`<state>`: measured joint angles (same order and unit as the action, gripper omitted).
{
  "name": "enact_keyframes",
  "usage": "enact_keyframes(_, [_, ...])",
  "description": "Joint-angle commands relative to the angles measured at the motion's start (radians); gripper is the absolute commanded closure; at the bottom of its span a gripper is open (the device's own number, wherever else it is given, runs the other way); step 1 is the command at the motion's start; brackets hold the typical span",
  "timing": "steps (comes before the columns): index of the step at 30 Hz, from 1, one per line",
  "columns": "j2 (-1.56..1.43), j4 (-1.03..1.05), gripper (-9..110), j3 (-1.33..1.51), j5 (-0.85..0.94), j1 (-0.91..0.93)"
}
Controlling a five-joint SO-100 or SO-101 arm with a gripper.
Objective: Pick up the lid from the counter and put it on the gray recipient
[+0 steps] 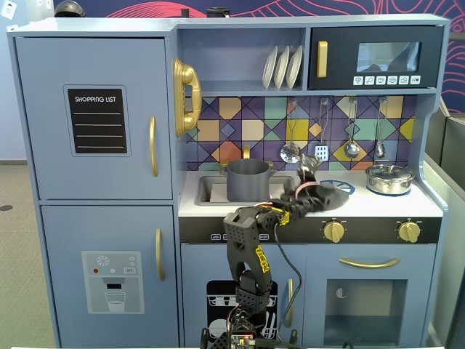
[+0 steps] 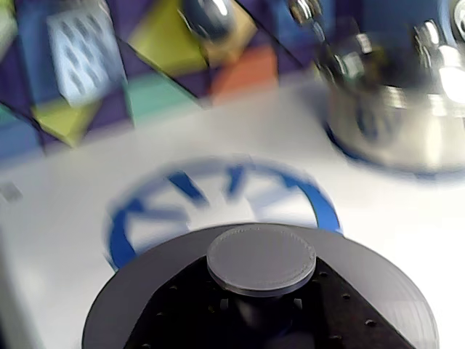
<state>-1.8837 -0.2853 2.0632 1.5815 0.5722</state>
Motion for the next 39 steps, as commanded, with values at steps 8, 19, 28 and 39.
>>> enact_keyframes(8, [-0.296, 0.288, 102, -0.255, -0.046, -0.143])
enact_keyframes(19, [-0.376, 0.373, 102, -0.184, -0.032, -0.408])
enact_keyframes(28, [-0.313, 0.321, 102, -0.143, -0.002, -0.503])
enact_keyframes(39, [-0.212, 0.252, 102, -0.135, 0.026, -0.523])
